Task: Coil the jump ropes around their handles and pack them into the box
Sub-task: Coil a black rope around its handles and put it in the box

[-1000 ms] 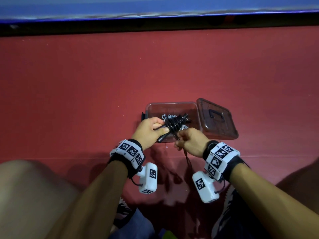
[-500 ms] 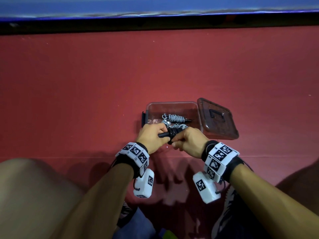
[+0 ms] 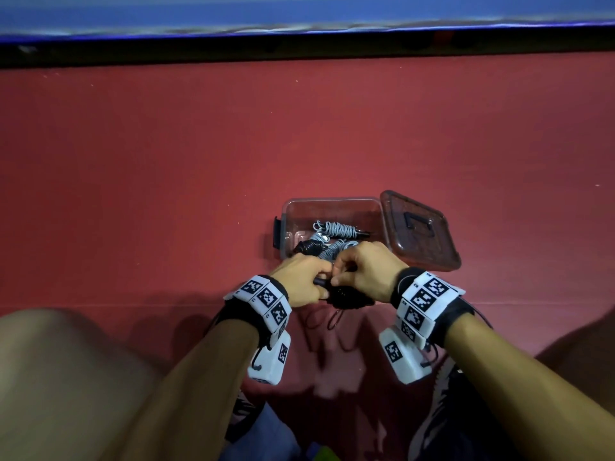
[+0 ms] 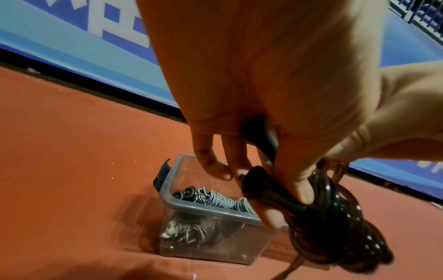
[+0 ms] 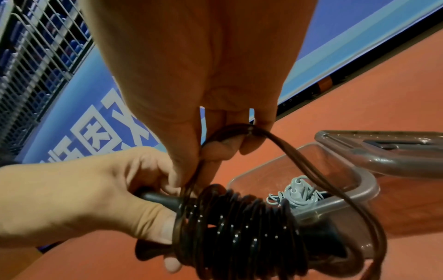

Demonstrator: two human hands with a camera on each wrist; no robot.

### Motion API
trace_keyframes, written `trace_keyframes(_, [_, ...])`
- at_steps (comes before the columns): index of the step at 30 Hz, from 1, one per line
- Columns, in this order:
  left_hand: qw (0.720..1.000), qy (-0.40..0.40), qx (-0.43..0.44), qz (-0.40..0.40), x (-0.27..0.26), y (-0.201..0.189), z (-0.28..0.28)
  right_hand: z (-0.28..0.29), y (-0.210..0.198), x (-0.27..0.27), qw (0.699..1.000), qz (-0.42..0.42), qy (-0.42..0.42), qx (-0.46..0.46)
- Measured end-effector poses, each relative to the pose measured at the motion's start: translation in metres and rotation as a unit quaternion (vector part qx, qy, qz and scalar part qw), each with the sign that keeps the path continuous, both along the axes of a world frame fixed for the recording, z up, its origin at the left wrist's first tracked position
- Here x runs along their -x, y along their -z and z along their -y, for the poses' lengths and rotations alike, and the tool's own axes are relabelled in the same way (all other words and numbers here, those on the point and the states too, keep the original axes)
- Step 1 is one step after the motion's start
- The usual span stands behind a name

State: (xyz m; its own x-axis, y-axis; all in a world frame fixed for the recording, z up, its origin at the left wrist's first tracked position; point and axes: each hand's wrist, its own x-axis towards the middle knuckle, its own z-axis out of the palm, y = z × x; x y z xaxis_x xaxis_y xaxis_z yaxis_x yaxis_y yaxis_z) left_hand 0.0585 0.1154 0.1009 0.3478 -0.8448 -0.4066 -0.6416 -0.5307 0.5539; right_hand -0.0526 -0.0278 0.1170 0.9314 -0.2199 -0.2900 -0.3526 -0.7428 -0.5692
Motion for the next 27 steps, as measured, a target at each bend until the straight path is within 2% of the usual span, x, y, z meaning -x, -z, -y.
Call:
trace_keyframes(8, [0.997,-0.024,0.021,-0.071,-0.005,0.002,-0.001,0.011,0.014,0.001,0.996,0.036,0.056,-0.053])
trace_keyframes(13, [0.989,-0.066,0.039,-0.13,-0.009,0.004,-0.003,0.019,0.019,0.004,0.993,0.012,0.045,-0.108])
trace_keyframes(16, [0.982,-0.088,0.064,-0.154,-0.01,0.003,-0.003,0.02,0.02,0.005,0.996,0.002,0.027,-0.087])
trace_keyframes(20, [0.979,-0.111,0.115,-0.127,-0.013,0.007,-0.002,0.02,0.027,0.006,0.994,0.002,0.036,-0.103])
trace_keyframes(23, [0.976,-0.116,0.137,-0.122,-0.015,0.01,-0.002,0.02,0.029,0.005,0.99,0.009,0.045,-0.137])
trace_keyframes(27, [0.974,-0.124,0.145,-0.119,-0.02,0.012,-0.003,0.018,0.024,0.007,0.99,-0.006,0.03,-0.137])
